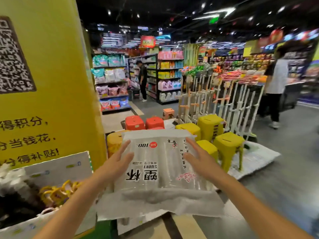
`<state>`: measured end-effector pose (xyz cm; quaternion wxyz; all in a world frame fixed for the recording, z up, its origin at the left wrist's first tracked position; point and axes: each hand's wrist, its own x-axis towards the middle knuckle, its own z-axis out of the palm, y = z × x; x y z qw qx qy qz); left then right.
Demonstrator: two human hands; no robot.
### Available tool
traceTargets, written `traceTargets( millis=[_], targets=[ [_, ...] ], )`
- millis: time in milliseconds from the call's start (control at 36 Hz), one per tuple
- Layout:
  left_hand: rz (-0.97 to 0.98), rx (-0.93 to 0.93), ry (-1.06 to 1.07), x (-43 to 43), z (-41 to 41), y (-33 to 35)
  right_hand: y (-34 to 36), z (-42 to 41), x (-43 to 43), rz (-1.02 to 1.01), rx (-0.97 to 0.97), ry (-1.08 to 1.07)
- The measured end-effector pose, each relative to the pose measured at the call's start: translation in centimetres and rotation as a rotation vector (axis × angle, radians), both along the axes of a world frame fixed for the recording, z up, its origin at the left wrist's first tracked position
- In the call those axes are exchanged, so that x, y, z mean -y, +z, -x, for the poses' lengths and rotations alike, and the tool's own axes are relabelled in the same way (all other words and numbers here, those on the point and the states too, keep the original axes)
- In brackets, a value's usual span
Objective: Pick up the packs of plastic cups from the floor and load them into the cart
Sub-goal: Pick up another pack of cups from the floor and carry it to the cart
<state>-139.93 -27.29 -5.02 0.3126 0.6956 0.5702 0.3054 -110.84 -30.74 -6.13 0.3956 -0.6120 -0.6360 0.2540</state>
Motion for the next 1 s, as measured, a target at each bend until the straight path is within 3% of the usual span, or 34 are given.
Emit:
traceTargets(
  millis=[611,1000],
  targets=[
    [0.002,-0.017,-0.608,-1.8,-42.0,0.4,1.1,-34.3,15.4,0.066,-0.056,-0.606],
    [0.051,-0.11,-0.767,2.7,-65.5,-3.3,-0.8,-49.6,25.1,0.132,-0.071,-0.884]
  ],
)
